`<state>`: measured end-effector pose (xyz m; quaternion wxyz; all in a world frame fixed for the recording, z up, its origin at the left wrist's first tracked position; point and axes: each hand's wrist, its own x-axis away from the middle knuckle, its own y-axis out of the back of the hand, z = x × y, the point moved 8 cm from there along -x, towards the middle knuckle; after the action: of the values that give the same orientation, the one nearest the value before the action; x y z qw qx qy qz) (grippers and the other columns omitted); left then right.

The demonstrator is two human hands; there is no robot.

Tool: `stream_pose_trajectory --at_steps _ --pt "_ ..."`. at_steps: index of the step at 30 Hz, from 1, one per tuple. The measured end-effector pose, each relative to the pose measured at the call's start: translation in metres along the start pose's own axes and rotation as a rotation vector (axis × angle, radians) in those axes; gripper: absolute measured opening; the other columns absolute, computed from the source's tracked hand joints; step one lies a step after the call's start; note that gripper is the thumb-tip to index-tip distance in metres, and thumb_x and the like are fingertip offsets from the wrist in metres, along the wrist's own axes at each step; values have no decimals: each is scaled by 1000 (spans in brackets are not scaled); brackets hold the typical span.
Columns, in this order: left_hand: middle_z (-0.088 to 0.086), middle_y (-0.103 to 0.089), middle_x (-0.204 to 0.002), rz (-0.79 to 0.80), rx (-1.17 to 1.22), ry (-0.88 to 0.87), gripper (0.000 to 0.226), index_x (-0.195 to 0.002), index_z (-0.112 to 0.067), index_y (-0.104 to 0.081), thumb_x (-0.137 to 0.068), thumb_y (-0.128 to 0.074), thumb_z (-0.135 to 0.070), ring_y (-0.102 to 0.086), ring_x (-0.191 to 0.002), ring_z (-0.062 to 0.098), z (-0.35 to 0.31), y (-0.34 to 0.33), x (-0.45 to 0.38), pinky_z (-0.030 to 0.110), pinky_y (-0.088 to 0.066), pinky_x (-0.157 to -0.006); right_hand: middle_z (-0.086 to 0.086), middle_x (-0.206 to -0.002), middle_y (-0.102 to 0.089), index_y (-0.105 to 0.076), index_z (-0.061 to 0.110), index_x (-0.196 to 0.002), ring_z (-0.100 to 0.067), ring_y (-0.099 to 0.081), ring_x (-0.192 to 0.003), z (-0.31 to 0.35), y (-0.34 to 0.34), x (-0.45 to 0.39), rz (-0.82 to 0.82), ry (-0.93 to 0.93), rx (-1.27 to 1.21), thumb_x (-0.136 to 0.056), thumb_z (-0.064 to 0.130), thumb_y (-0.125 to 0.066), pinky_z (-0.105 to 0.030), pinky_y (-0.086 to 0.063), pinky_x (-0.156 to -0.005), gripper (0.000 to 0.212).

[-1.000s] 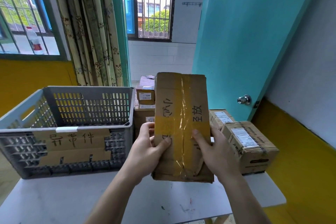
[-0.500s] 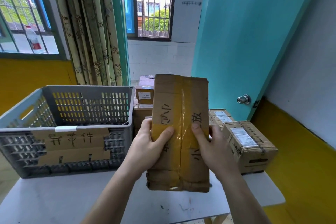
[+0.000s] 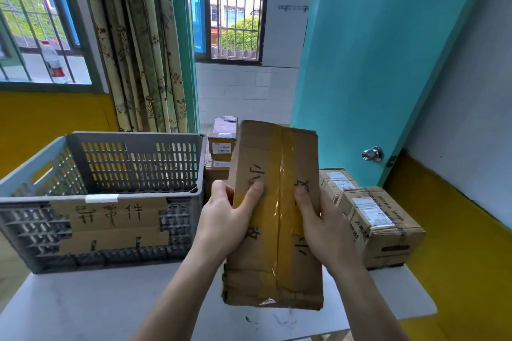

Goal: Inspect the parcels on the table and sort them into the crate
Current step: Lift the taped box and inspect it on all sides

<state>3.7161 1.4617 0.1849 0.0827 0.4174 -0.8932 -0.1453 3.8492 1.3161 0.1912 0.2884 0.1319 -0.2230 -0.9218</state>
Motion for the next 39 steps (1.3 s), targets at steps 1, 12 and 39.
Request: stream_pose_trajectory --at_steps 1,12,39 --pt "-1 -64 -106 -18 -8 -14 52 -109 -24 -46 -88 -54 -71 -63 -95 12 0 0 0 28 -52 -68 38 -94 -42 -42 47 -130 1 -46 -95 1 1 0 -25 12 -13 -99 60 -38 -25 -41 -95 34" --pt "-21 -68 -111 -20 52 -12 65 -146 -44 -46 -91 -42 -78 -65 -103 5 8 0 -6 36 -53 -97 10 -94 -68 -55 26 -116 -2 -63 -81 -1 2 -2 -122 -26 -34 -90 69 -43 -15 -42 -60 52" --pt "-7 -61 -124 -4 33 -100 67 -126 -35 -60 -82 -45 -83 -63 -109 10 4 -1 -9 40 -56 -96 13 -85 -59 -53 20 -111 2 -53 -72 -11 0 -6 -198 -94 -54 -97 64 -36 -18 -33 -56 49"
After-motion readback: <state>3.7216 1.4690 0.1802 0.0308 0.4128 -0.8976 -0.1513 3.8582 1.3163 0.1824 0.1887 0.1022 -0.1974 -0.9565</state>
